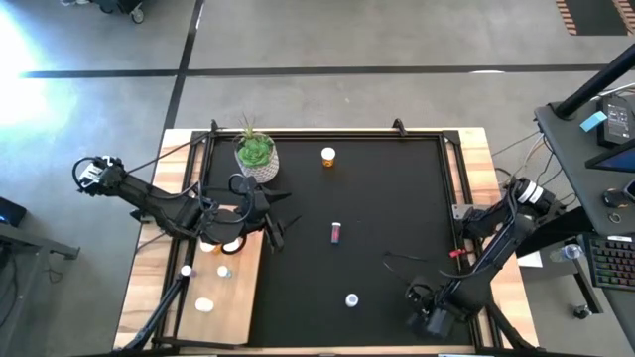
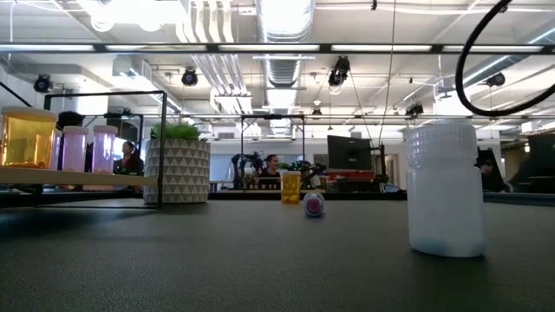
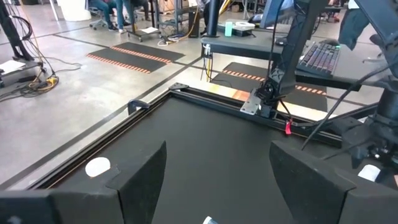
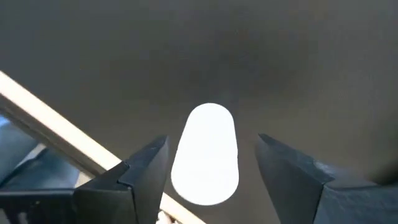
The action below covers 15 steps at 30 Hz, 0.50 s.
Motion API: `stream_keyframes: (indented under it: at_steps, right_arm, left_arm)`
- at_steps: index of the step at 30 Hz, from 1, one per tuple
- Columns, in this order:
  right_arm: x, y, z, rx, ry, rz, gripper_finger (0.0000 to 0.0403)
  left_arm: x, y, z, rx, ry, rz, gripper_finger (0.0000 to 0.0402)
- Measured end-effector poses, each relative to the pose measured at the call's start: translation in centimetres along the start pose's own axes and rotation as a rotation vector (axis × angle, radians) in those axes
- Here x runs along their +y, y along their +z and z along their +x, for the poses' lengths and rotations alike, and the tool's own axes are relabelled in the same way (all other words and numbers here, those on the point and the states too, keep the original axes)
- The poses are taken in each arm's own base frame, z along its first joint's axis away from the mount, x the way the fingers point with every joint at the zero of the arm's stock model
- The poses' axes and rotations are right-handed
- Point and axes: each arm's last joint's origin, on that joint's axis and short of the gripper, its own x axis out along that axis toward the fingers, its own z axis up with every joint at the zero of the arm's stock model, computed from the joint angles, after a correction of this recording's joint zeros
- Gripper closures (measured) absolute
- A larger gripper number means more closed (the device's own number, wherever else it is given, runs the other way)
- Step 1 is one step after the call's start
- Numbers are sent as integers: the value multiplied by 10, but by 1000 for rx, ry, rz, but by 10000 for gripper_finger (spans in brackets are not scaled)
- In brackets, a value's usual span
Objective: Pick and place medicine bottles onto shelf by color
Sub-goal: Put the right white pill bottle on the shelf aligned with the other white pill bottle
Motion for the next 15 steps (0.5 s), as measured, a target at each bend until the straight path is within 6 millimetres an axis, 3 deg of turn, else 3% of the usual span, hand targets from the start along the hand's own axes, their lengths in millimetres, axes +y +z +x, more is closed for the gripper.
stream_keyframes:
  at_steps: [15]
  right_arm:
    - [7,-2,3,22,-13,-20,278]
  left_arm:
    - [0,0,0,0,0,3,132]
